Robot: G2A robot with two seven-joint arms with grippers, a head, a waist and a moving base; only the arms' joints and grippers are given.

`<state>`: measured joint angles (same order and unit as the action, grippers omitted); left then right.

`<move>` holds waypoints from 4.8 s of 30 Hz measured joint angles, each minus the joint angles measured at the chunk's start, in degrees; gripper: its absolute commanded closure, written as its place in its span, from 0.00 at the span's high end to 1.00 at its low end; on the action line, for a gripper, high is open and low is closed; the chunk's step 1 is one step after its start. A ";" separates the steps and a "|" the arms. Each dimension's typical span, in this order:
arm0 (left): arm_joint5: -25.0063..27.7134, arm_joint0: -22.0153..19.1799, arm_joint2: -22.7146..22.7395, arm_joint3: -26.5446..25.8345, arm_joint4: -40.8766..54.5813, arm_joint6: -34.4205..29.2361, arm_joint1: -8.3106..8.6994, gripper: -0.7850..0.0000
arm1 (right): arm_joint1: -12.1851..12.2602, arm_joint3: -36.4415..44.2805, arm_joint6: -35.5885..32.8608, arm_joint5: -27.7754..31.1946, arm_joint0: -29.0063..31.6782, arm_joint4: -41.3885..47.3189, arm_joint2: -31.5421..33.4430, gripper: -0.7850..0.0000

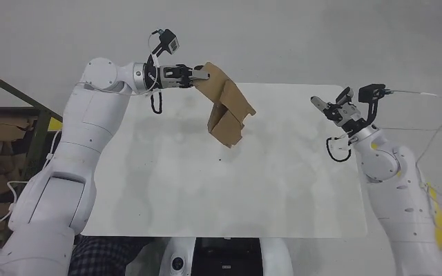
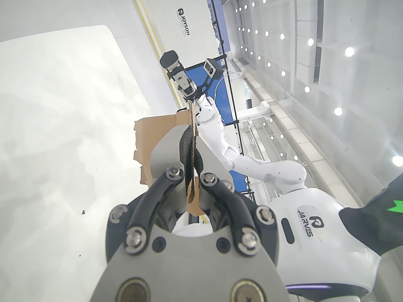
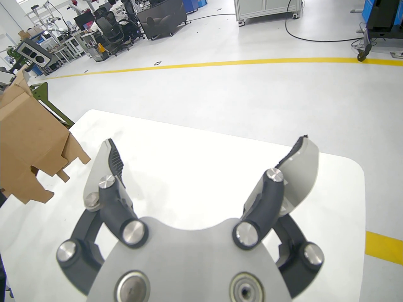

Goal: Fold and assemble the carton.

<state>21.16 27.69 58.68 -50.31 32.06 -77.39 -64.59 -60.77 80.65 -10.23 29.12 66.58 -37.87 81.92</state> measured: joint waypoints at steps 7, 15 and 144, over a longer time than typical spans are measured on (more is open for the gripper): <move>-1.95 2.20 0.08 -3.23 -0.27 2.20 0.12 0.00 | -0.62 -1.35 -9.18 0.25 -0.53 13.99 -2.41 1.00; -4.90 4.53 -1.54 -5.15 2.35 1.42 -0.60 0.00 | -1.94 -3.67 -16.73 1.57 -0.71 33.58 -7.03 1.00; -8.51 11.01 2.05 -4.89 8.43 -1.39 -3.83 1.00 | -4.77 14.40 -12.96 -2.80 8.04 43.96 -6.88 0.00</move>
<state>12.65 38.71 60.73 -55.20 40.50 -78.78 -68.42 -65.54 95.05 -23.19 26.32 74.61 6.08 75.04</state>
